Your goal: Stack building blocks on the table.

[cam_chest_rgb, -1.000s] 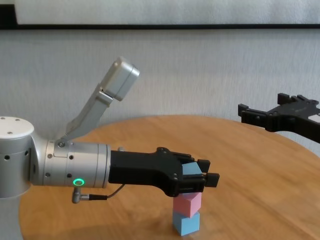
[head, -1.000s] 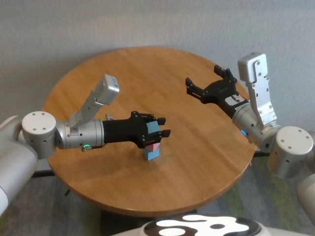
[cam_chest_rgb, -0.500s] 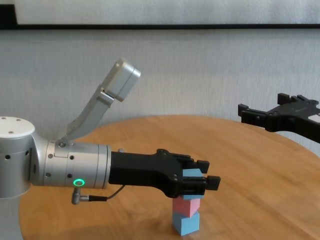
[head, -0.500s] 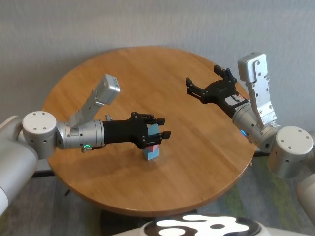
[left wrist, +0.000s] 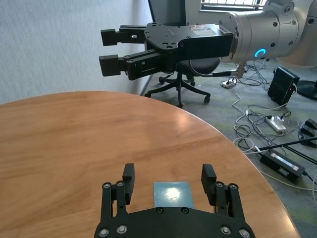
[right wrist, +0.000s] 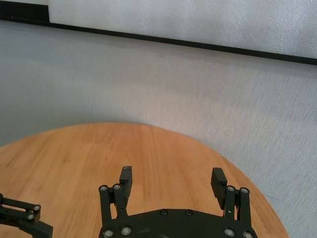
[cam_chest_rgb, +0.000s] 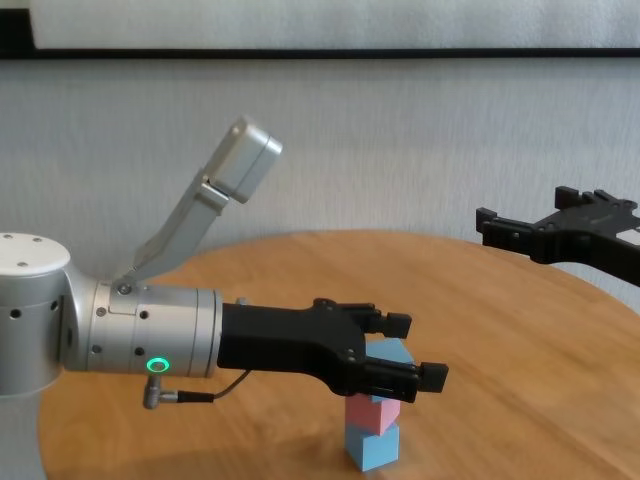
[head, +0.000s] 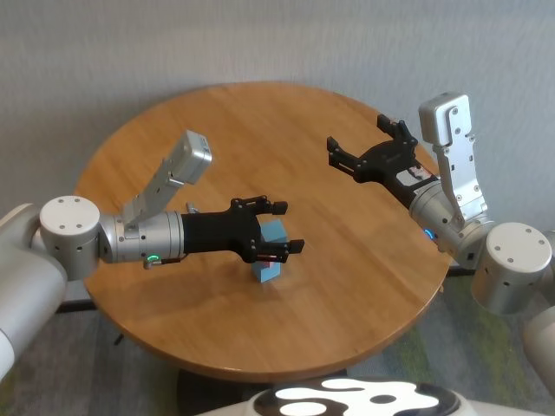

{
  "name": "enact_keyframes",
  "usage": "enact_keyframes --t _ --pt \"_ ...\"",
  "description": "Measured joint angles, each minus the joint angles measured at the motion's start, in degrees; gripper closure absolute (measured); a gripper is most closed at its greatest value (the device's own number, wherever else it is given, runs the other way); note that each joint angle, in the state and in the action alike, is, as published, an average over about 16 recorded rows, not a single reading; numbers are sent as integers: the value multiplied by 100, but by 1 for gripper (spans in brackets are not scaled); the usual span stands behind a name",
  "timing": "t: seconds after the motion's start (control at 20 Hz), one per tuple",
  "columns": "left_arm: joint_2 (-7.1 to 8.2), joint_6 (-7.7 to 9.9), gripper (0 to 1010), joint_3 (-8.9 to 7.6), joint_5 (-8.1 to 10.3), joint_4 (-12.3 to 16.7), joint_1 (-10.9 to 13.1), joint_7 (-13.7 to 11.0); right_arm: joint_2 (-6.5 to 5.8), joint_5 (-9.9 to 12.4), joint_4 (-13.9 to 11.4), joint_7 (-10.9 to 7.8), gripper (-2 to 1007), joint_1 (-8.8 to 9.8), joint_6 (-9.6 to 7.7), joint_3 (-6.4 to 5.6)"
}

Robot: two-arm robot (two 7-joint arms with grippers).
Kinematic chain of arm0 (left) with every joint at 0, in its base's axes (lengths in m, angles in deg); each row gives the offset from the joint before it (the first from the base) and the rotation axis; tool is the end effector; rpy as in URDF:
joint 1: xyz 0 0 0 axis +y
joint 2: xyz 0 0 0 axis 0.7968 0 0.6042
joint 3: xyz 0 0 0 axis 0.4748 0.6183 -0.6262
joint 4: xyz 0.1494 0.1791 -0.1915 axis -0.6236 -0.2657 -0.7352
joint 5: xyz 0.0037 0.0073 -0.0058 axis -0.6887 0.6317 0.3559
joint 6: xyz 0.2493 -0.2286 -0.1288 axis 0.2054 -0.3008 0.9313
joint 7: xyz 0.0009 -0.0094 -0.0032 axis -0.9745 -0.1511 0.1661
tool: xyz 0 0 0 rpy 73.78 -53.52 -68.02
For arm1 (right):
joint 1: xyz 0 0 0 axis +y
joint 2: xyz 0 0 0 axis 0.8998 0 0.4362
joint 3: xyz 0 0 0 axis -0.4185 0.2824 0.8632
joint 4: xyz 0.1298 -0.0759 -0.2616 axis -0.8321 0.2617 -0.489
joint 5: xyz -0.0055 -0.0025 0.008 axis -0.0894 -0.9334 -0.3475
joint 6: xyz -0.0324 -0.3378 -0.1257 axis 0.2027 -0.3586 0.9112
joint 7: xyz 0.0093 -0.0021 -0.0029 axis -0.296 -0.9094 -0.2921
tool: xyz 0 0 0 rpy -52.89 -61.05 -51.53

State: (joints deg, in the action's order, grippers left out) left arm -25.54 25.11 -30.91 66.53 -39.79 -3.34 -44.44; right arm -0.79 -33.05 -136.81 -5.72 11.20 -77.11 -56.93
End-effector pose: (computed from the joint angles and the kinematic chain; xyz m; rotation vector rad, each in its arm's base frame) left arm 0.5407 -0.0241 -0.3365 0.1894 -0.0183 0.2051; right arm 0.4456 -0.0083 -0.2975 -0.1253 -0.0969 -1.1382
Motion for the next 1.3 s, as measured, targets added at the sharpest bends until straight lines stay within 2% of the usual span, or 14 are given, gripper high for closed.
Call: enact_keyframes --t 0.3,0.55,0.75,0.95,1.15,1.3 --pt "-53 -244 58 -109 176 33 28 -121 0 0 0 0 0 0 0 0" --pt "-92 -500 14 -347 473 153 150 -74 1 0 0 1 0 1 3 -1" --pt "-86 -716 9 -649 754 365 345 152 6 -12 -24 18 0 22 59 -28" --pt "-28 -842 9 -964 974 669 583 486 9 -62 -99 51 0 78 201 -73" --pt "73 -865 9 -1230 1116 1044 847 825 14 -121 -245 53 0 175 374 -131" --pt "167 -800 9 -1350 1149 1336 1038 1049 16 -151 -389 22 -1 272 491 -176"
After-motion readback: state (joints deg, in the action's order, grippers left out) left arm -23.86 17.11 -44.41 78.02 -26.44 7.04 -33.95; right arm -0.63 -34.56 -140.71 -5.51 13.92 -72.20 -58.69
